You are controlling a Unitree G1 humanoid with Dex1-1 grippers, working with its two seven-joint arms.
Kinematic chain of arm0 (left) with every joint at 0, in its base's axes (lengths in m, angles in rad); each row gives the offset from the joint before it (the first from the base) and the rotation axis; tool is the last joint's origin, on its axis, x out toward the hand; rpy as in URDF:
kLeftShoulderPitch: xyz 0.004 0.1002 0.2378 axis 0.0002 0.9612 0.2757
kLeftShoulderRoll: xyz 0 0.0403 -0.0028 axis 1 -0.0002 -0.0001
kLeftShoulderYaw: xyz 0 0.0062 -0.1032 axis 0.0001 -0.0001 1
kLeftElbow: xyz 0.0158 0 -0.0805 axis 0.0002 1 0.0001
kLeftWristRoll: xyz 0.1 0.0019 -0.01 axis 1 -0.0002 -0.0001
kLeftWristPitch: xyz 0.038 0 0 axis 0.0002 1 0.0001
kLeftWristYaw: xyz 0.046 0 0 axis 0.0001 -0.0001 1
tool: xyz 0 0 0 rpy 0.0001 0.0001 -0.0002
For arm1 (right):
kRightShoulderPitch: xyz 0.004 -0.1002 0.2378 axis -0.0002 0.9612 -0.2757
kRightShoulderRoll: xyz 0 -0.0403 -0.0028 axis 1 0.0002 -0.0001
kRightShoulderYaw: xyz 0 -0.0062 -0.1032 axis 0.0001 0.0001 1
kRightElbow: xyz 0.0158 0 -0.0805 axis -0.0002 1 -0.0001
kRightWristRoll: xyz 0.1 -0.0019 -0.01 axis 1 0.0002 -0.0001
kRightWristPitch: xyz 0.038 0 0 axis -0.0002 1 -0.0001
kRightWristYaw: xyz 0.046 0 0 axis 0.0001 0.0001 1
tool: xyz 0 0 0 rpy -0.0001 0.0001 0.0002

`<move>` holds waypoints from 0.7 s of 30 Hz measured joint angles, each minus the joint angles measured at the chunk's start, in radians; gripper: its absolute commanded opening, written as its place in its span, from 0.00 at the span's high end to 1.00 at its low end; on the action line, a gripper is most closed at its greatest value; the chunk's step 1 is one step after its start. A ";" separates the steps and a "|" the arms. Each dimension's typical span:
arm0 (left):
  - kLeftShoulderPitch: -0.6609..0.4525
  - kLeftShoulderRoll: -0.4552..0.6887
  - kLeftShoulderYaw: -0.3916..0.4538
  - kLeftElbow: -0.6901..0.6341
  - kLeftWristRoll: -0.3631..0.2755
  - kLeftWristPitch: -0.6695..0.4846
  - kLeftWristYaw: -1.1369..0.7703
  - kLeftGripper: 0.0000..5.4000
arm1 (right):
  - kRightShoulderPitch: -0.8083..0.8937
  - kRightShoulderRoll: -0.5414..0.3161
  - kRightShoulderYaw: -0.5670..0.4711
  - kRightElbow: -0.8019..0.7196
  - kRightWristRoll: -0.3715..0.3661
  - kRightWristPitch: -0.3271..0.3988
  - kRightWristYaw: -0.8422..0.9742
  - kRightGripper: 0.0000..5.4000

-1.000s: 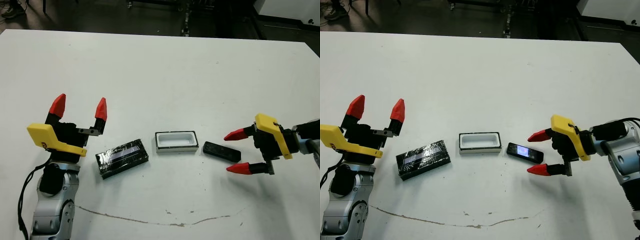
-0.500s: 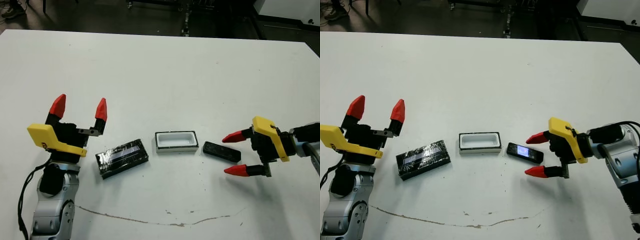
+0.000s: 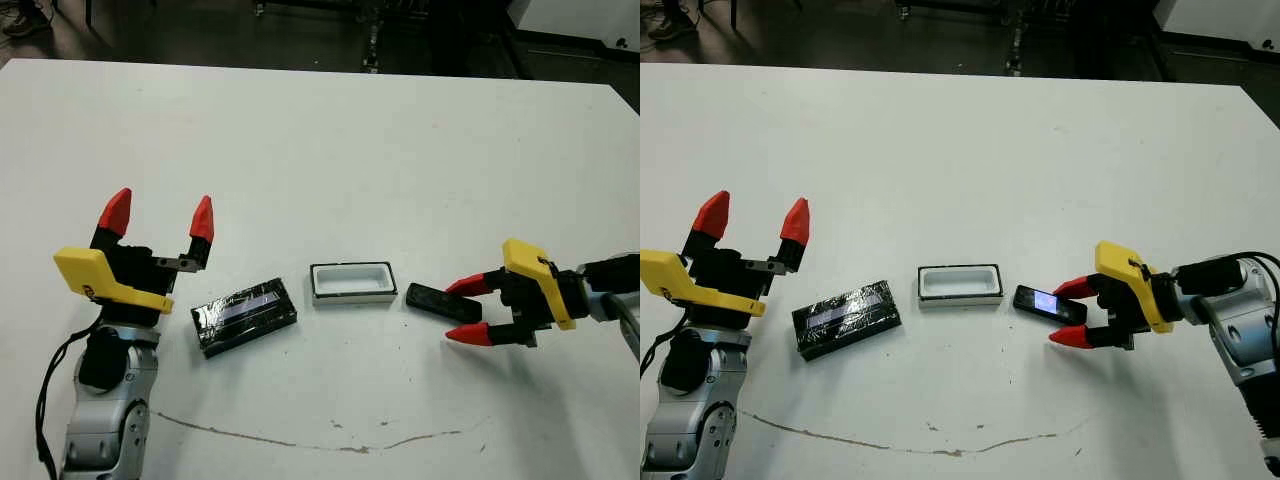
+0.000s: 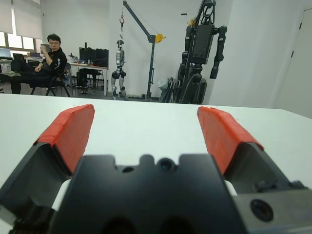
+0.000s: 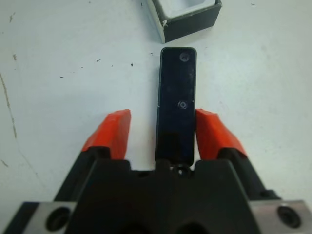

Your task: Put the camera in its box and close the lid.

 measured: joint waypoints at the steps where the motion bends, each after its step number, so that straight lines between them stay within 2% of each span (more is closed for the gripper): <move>1: 0.000 0.000 0.000 0.000 0.000 0.000 0.000 0.00 | 0.001 0.000 -0.001 -0.002 0.000 -0.004 -0.001 0.51; 7: 0.001 0.000 0.000 -0.001 -0.002 0.000 -0.003 0.00 | 0.002 0.000 -0.003 -0.012 0.000 -0.020 -0.004 0.68; 17: 0.005 0.000 0.000 -0.003 -0.002 0.000 -0.004 0.00 | 0.006 -0.001 -0.006 -0.031 -0.004 -0.033 -0.006 0.69; 21: 0.007 0.000 -0.001 -0.004 -0.002 0.000 -0.004 0.00 | 0.003 -0.010 -0.025 -0.044 -0.004 -0.006 -0.010 0.69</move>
